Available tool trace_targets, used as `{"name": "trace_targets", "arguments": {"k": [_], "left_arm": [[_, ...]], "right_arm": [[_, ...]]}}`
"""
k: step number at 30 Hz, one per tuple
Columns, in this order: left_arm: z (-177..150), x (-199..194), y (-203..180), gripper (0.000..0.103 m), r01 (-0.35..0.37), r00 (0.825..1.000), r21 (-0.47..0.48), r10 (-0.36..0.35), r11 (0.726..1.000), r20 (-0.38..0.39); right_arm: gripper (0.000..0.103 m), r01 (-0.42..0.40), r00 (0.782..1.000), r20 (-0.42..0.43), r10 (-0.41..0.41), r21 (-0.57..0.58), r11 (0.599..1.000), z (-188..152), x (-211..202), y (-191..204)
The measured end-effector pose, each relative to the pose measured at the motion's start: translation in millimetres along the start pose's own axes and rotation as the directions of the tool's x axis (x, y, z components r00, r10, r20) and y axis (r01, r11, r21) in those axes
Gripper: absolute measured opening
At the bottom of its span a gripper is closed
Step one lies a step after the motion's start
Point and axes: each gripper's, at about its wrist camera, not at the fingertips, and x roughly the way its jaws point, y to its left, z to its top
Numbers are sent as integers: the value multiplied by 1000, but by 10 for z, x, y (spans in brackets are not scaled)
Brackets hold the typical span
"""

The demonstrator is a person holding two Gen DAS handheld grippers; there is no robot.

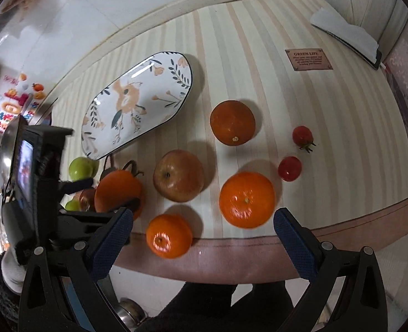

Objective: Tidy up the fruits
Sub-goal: 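Grasp the large orange with the left tool while the right tool grasps the red apple, then carry the orange and apple onto the floral plate and open both tools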

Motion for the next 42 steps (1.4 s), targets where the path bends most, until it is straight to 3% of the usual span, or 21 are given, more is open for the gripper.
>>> {"name": "trace_targets", "arguments": {"k": [7,11,13,21,26,32,42], "left_arm": [[-52,-32,350,75,72,997,-206,-62,976,55],[-49,-2,452,76,117,992,-235,-104,965,64],[-20,101,520,77,165,986,-260,-159,951,43],[76,326,646,75,203,979,-284,-201,937,37],[-10,433,796,74,211,977,-310,-208,927,45],[-188,338,825,74,172,985,-318,-162,932,58],[-376,-221,957,73,252,966,-350,-210,902,153]], "right_arm": [[99,3,1000,-26,-2,16,1000,176,228,136],[88,4,997,-72,-3,3,1000,263,463,236],[84,14,996,-89,-16,-22,1000,298,574,290],[78,58,989,-131,-71,-106,993,374,887,488],[66,12,991,-133,-26,-105,994,398,974,501],[65,31,993,-111,-46,-134,991,376,939,554],[65,-40,996,-78,31,-122,992,479,610,561]]}}
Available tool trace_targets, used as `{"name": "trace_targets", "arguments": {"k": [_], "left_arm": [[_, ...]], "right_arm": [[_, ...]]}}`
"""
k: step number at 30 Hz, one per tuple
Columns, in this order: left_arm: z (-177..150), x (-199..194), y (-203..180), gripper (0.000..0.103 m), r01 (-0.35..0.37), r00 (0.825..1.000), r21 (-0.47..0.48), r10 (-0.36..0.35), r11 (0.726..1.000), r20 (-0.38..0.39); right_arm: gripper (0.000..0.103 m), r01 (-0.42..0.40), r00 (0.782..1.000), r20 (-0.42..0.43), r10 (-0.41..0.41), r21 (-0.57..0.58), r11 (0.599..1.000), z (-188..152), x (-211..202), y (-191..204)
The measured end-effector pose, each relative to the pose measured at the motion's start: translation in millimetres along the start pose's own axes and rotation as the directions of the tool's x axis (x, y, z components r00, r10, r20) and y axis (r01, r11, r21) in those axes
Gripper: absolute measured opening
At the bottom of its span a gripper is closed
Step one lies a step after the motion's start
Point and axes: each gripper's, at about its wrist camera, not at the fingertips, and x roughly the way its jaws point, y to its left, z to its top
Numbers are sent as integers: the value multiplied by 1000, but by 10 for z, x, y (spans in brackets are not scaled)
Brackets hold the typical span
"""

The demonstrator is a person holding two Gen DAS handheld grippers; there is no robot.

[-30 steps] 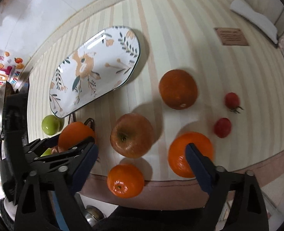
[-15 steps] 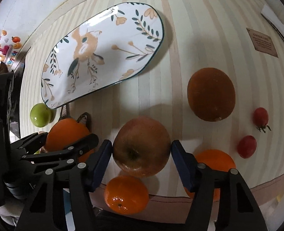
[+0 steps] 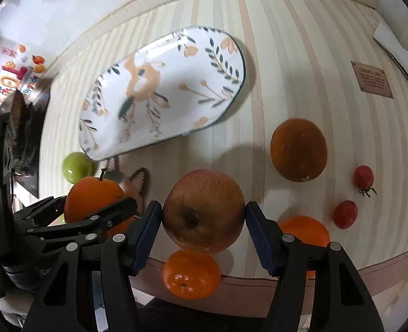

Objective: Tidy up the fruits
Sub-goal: 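Carry the orange and apple onto the floral plate and open both tools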

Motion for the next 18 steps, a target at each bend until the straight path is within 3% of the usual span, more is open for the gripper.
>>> {"name": "trace_targets", "arguments": {"k": [4,9,14,18], "left_arm": [[135,-385,51,73,50,997,-30,-48,998,61],[648,-593,-71,73,81,992,-91,-71,993,103],[1223,-260,22,73,89,995,-158,-81,983,57],[1450,7,161,73,102,994,-206,-107,973,-16]], "right_arm": [[65,-40,999,32,40,2,999,137,-241,16],[65,-31,997,67,33,-27,999,564,-367,104],[65,15,998,54,-11,-71,997,1121,-167,237],[65,33,999,10,-32,-98,995,1426,91,334]]}}
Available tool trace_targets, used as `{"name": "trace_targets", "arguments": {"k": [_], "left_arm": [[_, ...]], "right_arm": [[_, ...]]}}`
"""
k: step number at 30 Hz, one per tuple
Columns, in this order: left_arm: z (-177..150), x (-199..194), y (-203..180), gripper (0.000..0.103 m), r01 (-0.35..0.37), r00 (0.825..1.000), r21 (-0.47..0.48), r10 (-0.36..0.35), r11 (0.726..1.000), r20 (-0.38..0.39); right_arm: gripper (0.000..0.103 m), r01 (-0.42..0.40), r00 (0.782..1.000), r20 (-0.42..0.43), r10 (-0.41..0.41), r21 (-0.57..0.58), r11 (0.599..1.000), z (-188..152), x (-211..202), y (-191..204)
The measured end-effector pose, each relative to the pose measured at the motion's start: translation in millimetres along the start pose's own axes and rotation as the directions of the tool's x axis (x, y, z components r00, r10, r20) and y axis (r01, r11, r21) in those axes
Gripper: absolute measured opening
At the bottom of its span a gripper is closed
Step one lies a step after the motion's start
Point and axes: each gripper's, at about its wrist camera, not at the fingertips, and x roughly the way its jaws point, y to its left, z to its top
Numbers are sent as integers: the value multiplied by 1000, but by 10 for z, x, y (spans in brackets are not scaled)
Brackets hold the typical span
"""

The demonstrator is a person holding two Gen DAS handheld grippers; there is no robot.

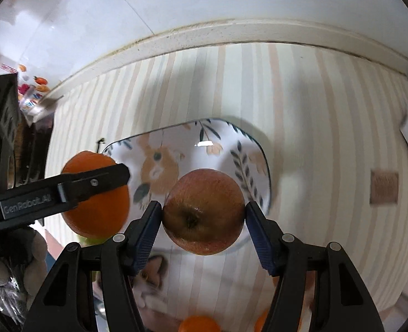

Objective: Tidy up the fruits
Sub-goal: 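Carry the orange and apple onto the floral plate and open both tools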

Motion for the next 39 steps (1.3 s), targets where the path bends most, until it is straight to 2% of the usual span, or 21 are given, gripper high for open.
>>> {"name": "trace_targets", "arguments": {"k": [7,12,17,20,24,26,28,30,35,39], "left_arm": [[170,209,61,74,29,999,-78,-32,997,-33],[191,315,76,74,24,998,-86,-29,996,-57],[195,418,83,74,4,996,-89,-11,996,-86],[196,389,89,74,19,996,-107,-28,994,-84],[232,229,63,73,7,999,-69,-10,998,-45],[249,125,52,74,7,1000,-55,-8,998,-24],[240,45,42,79,-12,1000,-34,11,999,-9],[204,-51,45,82,-41,999,-11,41,999,17],[-24,-310,123,83,-101,992,30,99,994,74],[-334,-519,149,83,-186,974,69,175,980,140]], "right_arm": [[65,12,998,-61,-13,-31,999,301,364,17],[65,29,995,-95,-33,-43,999,366,490,41],[66,16,994,-107,-18,-19,1000,413,537,57],[67,15,993,-119,-16,-5,1000,417,545,40],[79,9,991,-137,-6,18,1000,429,534,58],[88,3,992,-128,0,26,1000,424,489,77],[93,10,993,-120,-6,29,1000,411,421,68],[93,25,993,-115,-21,27,999,386,348,67],[93,71,994,-87,-69,22,997,191,159,123],[93,123,992,-35,-122,6,992,-23,-80,184]]}}
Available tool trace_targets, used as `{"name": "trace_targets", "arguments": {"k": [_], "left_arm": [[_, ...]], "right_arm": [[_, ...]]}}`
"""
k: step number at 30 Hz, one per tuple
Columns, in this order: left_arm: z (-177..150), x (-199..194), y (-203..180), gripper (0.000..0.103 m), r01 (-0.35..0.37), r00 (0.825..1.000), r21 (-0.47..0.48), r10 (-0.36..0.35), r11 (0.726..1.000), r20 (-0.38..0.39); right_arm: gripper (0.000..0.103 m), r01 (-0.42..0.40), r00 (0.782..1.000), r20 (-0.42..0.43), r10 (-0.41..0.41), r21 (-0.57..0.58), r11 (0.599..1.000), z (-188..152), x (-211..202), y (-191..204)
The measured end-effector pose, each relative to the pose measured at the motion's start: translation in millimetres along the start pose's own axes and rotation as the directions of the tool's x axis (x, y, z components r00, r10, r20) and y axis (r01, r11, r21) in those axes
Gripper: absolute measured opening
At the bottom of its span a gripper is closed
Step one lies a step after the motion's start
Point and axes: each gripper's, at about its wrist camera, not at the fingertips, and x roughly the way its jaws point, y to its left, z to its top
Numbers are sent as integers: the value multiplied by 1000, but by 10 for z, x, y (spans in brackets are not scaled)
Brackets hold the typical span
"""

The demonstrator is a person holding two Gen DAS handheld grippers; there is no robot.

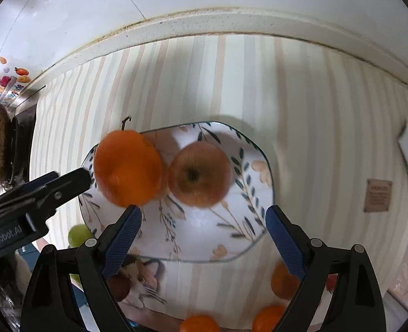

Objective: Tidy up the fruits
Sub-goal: 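Carry the orange and apple onto the floral plate and open both tools, then grasp the brown pear with the left tool while the right tool grasps a small mandarin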

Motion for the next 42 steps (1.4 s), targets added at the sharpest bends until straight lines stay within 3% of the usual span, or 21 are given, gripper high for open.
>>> {"name": "trace_targets", "arguments": {"k": [7,23,29,33,37,42], "left_arm": [[-509,-328,33,83,-74,994,45,70,996,84],[-1238,-1147,-88,83,-74,960,62,54,995,275],[-1399,-1347,-47,83,-71,947,36,56,997,317],[-1518,-1317,44,83,-88,948,9,81,996,309],[-1645,-1050,204,83,-145,955,-28,147,989,256],[-1739,-473,341,83,-209,971,-24,211,978,115]], "right_arm": [[93,19,996,84,-17,-20,1000,-477,-406,76],[93,12,963,269,9,-78,997,-1261,-1312,299],[93,-48,951,302,67,-69,996,-1450,-1555,287],[93,-115,968,220,124,-54,992,-1564,-1377,246],[93,-150,987,54,151,-22,988,-1703,-823,164],[93,-190,971,-133,198,69,979,-1882,-73,11]]}}
